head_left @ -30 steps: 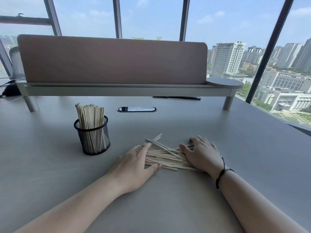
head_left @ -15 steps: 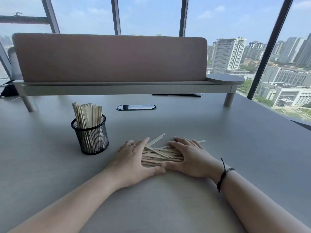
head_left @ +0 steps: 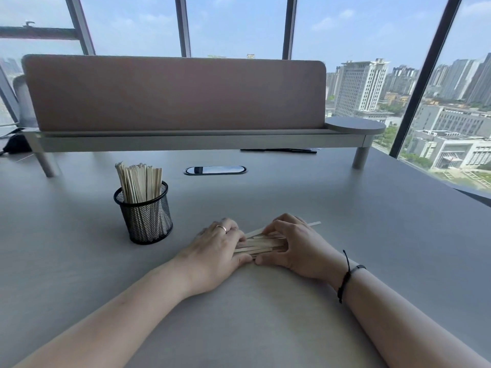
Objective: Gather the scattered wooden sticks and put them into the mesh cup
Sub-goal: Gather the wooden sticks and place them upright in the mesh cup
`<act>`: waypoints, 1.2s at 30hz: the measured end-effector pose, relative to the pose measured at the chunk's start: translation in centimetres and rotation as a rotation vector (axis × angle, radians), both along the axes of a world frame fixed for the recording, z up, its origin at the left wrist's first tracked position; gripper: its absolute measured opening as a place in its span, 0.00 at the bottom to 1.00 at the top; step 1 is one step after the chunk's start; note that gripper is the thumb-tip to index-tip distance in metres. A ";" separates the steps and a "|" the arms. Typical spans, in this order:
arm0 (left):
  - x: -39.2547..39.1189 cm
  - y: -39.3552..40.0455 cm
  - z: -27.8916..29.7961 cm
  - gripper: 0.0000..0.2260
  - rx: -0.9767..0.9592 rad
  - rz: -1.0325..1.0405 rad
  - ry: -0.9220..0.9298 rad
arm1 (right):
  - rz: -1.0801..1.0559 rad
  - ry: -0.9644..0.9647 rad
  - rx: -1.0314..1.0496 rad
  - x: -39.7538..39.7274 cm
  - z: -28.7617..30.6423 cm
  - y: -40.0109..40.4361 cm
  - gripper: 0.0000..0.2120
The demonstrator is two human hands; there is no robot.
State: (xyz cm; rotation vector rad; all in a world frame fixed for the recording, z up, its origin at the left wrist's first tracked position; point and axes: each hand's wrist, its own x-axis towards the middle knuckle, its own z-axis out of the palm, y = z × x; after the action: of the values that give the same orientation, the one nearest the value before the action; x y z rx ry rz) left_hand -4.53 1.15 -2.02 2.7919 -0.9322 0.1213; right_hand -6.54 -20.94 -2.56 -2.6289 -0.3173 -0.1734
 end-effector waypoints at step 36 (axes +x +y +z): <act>-1.9 -0.4 0.9 0.15 0.019 0.089 -0.229 | -0.029 -0.064 0.034 -0.2 0.2 0.5 0.43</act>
State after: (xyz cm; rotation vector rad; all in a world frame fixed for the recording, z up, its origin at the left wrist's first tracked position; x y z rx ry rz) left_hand -6.40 0.79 -1.12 2.8819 -0.8590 0.4559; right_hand -6.74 -20.44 -2.37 -2.5986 -0.2957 -0.2703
